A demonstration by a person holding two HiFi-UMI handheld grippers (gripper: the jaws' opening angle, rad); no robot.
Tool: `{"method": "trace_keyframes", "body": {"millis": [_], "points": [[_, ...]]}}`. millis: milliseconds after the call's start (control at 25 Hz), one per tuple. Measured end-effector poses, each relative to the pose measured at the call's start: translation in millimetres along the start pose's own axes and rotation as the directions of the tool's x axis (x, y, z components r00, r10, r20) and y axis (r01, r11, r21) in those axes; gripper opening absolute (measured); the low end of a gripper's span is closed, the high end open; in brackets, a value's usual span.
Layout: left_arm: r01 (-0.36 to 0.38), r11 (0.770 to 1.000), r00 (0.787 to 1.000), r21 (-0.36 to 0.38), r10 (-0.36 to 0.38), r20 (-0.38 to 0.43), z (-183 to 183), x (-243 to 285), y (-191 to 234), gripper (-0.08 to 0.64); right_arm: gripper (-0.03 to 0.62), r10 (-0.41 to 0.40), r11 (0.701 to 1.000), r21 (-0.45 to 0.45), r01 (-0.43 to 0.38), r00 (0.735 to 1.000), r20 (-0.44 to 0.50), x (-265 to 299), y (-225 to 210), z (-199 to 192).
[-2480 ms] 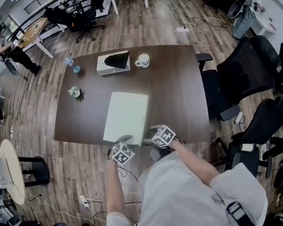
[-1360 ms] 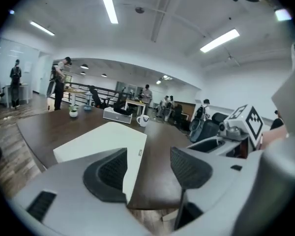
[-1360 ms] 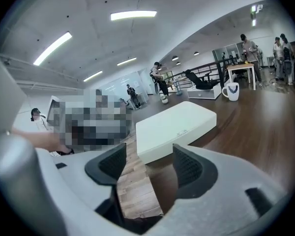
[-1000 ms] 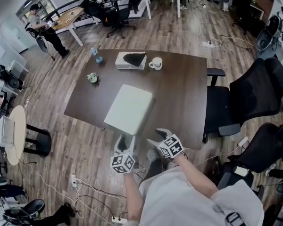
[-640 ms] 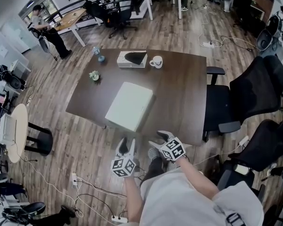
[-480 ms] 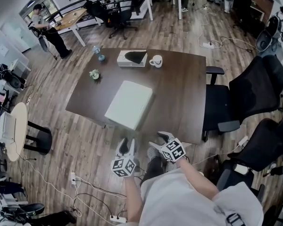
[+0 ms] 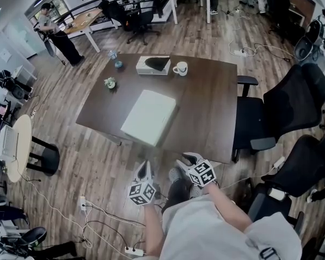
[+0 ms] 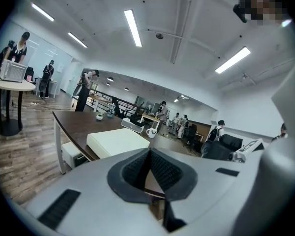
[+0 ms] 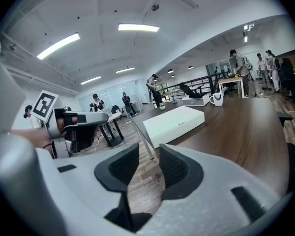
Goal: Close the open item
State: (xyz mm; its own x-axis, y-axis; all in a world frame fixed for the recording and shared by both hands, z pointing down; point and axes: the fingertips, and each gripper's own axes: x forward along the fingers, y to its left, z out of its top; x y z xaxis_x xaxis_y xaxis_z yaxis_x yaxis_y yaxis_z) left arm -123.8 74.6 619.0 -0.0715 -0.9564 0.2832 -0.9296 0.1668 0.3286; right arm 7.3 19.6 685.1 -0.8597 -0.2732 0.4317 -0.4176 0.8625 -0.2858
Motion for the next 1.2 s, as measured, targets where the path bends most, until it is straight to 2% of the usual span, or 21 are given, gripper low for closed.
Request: {"method": "trace_keyframes", "body": {"millis": [120,240,360,520,640,720,880,1200], "points": [[-0.016,1.0,1.0,0.004,0.016,-0.004,-0.8,-3.3,0.8,0.005,0.074,-0.014,1.0,0.007,0.014,1.0,0.012,-2.7,-2.1,2.1],[-0.023,0.999,1.0,0.047,0.023,-0.011,-0.8,-5.2,-0.9,0.005,0.005,-0.02,0.999,0.028,0.019,0.999,0.034,-3.2,-3.3,6.6],[-0.052,0.995,0.999,0.088,0.052,0.0,2.6,-8.0,0.8,0.005,0.003,0.0,0.999,0.052,-0.003,0.998,0.057,-2.0,-2.1,13.5],[-0.091,0.992,0.996,0.082,0.09,0.012,8.6,-13.8,9.5,0.005,0.003,0.036,0.995,0.087,-0.042,0.997,0.065,-1.6,0.2,20.6],[-0.079,0.995,0.997,0.057,0.078,0.02,12.4,-15.1,7.3,0.005,0.005,0.064,0.994,0.089,-0.07,0.995,0.07,-5.5,-0.2,22.2],[-0.067,0.996,0.998,0.065,0.066,0.017,12.2,-14.3,2.1,0.005,0.005,0.068,0.994,0.085,-0.074,0.995,0.076,-9.2,-1.8,22.1],[-0.06,0.993,0.998,0.101,0.061,-0.001,9.6,-10.4,-7.6,0.005,0.005,0.062,0.996,0.054,-0.066,0.995,0.076,-15.6,-5.1,24.2],[-0.026,0.996,0.999,0.082,0.027,-0.016,5.8,-6.1,-19.1,0.005,0.003,0.028,0.998,0.047,-0.033,0.996,0.087,-26.3,-15.4,26.3]]}}
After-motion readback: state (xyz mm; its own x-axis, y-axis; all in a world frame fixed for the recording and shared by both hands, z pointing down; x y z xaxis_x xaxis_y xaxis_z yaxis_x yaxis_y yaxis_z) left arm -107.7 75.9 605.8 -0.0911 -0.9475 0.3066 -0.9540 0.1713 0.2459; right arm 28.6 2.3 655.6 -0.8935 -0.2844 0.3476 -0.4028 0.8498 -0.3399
